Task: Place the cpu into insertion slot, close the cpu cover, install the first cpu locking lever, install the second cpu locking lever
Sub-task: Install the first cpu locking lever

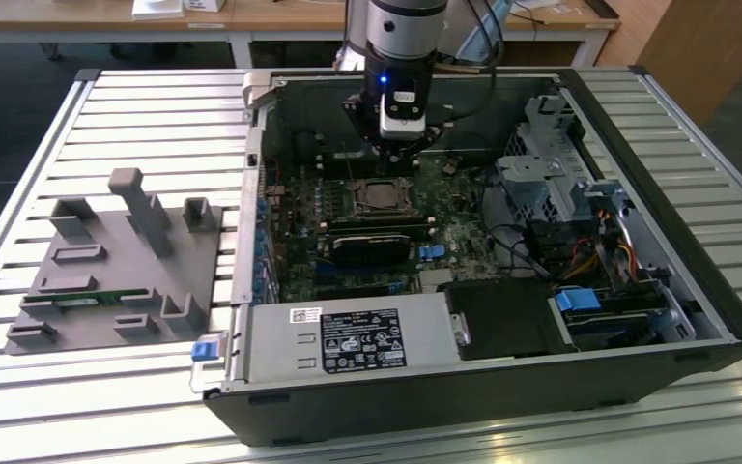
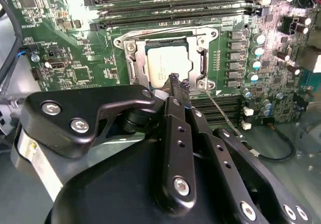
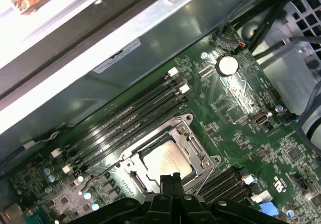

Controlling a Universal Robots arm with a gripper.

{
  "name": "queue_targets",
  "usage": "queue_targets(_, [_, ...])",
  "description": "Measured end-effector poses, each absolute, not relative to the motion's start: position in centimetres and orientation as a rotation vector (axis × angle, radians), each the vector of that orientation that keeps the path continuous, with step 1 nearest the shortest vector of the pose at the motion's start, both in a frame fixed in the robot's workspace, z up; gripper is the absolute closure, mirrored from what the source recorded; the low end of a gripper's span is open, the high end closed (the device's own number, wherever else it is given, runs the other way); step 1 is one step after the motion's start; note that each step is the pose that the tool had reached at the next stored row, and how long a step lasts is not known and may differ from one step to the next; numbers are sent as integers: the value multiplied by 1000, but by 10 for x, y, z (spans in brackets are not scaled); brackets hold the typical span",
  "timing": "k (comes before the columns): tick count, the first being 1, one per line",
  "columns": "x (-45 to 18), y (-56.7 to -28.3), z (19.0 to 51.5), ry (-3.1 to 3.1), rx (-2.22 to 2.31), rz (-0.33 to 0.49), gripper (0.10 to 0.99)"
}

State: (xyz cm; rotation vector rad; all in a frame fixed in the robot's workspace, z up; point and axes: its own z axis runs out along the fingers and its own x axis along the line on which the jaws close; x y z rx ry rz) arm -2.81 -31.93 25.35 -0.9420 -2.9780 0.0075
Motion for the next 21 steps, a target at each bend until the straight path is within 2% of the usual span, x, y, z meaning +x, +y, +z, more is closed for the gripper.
queue_targets(21, [-28,-319,253,-3061,-625,10,980])
